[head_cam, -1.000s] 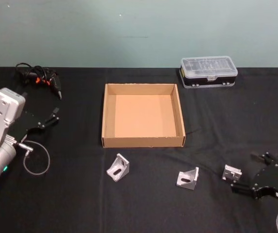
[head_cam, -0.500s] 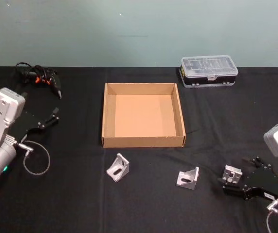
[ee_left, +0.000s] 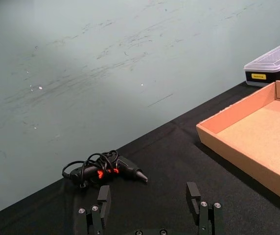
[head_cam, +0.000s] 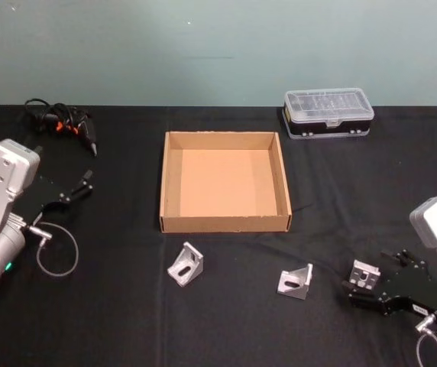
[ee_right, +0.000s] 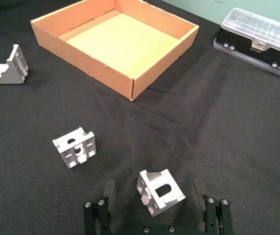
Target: Use one hand to pick up the angle iron from the table and place it into the box.
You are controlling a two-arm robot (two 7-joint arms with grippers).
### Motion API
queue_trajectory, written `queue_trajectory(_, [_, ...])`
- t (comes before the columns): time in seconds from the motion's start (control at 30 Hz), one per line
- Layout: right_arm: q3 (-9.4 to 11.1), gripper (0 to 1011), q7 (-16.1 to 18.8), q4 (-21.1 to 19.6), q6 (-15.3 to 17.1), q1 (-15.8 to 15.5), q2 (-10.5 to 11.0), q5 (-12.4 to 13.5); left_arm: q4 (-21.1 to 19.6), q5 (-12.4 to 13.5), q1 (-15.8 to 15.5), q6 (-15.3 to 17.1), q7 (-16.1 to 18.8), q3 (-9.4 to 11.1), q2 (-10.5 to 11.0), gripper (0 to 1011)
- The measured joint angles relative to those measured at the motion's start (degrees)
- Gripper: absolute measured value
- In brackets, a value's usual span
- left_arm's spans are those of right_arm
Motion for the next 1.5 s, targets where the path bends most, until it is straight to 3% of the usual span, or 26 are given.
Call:
queue_trajectory(0.17, [0.0, 920, 0.0, -0.1, -0.1, -0.1, 0.1, 0.1, 0.0, 0.0, 0.0, 0.0, 0.0, 0.0, 0.0, 1011])
queue_trajectory(0.37, [0.1, 750, 0.0, -0.1, -0.2, -0.1, 0.2, 0.2, 0.0, 0.0, 0.0, 0.0, 0.0, 0.0, 0.0, 1011])
queue_trajectory(0.9, [0.1, 205, 0.1, -0.2, -0.4, -0.2, 0.3, 0.2, 0.0, 0.0, 0.0, 0.0, 0.0, 0.0, 0.0, 1011])
queue_trajectory(1.07, [0.1, 83, 0.1, -0.2, -0.4, -0.2, 0.4, 0.2, 0.0, 0.0, 0.0, 0.0, 0.0, 0.0, 0.0, 1011])
queue_trajectory(1.5, [0.2, 75, 0.1, -0.2, -0.5, -0.2, 0.3, 0.2, 0.0, 0.0, 0.0, 0.0, 0.0, 0.0, 0.0, 1011])
